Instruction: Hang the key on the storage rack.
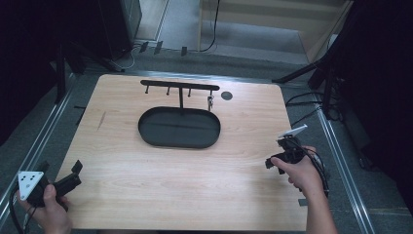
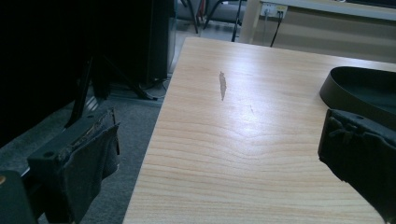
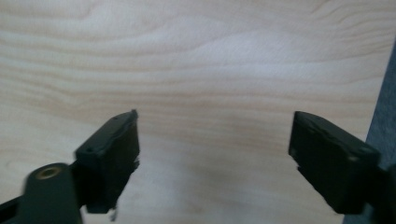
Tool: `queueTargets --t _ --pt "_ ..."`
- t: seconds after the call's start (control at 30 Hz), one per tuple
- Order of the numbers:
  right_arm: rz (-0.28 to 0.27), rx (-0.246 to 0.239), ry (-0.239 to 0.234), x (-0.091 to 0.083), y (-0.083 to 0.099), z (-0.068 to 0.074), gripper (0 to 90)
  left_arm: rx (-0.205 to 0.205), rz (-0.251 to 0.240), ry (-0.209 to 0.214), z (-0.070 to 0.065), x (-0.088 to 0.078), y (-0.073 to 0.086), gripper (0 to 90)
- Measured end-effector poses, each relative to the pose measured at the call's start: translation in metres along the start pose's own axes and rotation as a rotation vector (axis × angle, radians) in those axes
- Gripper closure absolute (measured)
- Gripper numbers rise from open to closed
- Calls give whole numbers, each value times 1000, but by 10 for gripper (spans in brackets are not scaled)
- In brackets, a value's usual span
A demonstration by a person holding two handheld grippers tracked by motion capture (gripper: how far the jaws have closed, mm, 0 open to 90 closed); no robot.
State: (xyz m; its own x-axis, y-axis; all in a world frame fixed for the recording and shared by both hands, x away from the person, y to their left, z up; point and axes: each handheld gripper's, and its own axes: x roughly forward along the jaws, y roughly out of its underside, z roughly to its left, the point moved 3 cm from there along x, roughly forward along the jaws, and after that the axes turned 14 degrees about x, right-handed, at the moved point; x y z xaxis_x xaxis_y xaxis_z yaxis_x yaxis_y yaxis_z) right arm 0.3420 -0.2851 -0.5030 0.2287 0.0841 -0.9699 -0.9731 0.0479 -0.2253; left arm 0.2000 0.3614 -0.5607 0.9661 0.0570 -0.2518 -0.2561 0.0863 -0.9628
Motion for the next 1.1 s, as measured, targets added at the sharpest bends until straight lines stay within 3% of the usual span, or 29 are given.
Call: queueTargets --t 0.07,0.1,0.13,0.17,0.27,0.3,0.33,0.37,0.47,0.5,0.53,0.57,0.6,0.67,0.87,0.97,1.1 --pt "-60 15 -53 3 6 -8 116 4 1 1 0 0 0 0" --pt "-60 15 -53 3 6 -8 116 4 1 1 0 0 0 0" --pt "-114 22 -73 4 9 -13 102 5 0 1 0 0 0 0" --pt "-201 21 -108 7 17 -20 24 6 -1 2 0 0 0 0" --pt "-307 47 -151 12 28 -27 0 8 -1 3 -1 -1 0 0" --pt "-307 47 -151 12 28 -27 0 8 -1 3 -1 -1 0 0" --pt "-389 55 -180 16 38 -34 0 9 -1 3 -1 -1 0 0" --pt "-424 62 -201 17 42 -36 0 9 -1 3 -1 -1 0 0" --pt "-525 82 -215 19 52 -45 0 9 -2 6 -1 -1 0 0" --pt "-525 82 -215 19 52 -45 0 9 -2 6 -1 -1 0 0" --pt "-591 82 -207 20 60 -50 0 7 -2 7 -1 -1 0 0" --pt "-591 82 -207 20 60 -50 0 6 -3 8 -1 -1 0 0" --pt "-655 85 -196 22 67 -55 0 2 -4 9 -1 -1 0 0" --pt "-706 95 -202 24 75 -60 0 -3 -8 9 -1 -1 0 0" --pt "-774 115 -213 30 91 -70 20 6 -6 13 -1 -2 0 0" --pt "-814 135 -245 27 97 -75 36 9 -4 13 -1 -2 0 0" --pt "-820 133 -240 26 97 -76 53 13 -4 14 -2 -2 0 0"
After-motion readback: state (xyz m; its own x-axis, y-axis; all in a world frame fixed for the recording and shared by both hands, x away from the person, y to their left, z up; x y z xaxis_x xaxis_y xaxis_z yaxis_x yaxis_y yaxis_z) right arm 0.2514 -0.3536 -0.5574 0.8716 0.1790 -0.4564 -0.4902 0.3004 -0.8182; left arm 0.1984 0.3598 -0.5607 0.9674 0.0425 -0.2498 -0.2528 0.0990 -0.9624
